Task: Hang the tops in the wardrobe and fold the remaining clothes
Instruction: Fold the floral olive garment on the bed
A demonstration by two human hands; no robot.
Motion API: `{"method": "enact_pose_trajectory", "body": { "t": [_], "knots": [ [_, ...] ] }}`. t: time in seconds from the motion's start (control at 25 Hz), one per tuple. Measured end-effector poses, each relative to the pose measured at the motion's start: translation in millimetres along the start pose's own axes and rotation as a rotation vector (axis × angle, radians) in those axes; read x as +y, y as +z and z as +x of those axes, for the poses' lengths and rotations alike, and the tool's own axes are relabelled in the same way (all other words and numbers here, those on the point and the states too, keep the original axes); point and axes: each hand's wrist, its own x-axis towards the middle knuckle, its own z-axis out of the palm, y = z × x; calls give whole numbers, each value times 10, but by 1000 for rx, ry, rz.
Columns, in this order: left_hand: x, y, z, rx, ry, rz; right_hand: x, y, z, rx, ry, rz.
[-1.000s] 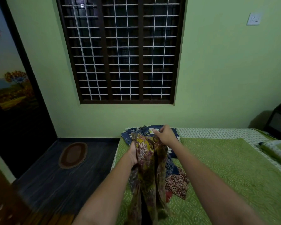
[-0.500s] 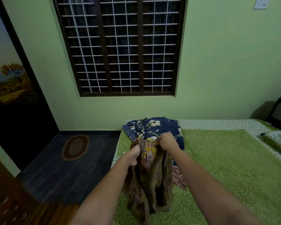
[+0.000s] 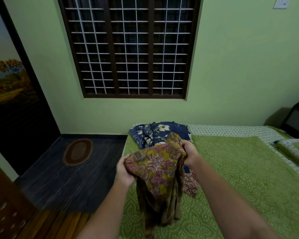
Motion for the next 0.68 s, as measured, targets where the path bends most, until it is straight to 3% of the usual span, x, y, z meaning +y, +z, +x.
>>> {"method": "enact_pose_trajectory", "body": {
  "t": [0.08, 0.28, 0.36, 0.44, 0.56, 0.68],
  "knots": [
    [79, -172, -10, 57, 54, -69, -10, -150, -4, 54, -80, 82],
    [205, -595, 171, 233, 32, 208, 88, -575, 14, 156, -95, -10],
    [372, -507, 70, 255, 164, 184, 37, -694, 19, 88, -152, 60],
    [512, -334, -6, 218, 173, 164, -143, -772, -15, 1, -200, 156],
    [464, -263, 126, 192, -46, 456, -303, -806, -24, -56, -89, -12],
    [133, -324, 122, 113, -471, 1096, -136, -865, 84, -24, 22, -202]
  ]
}}
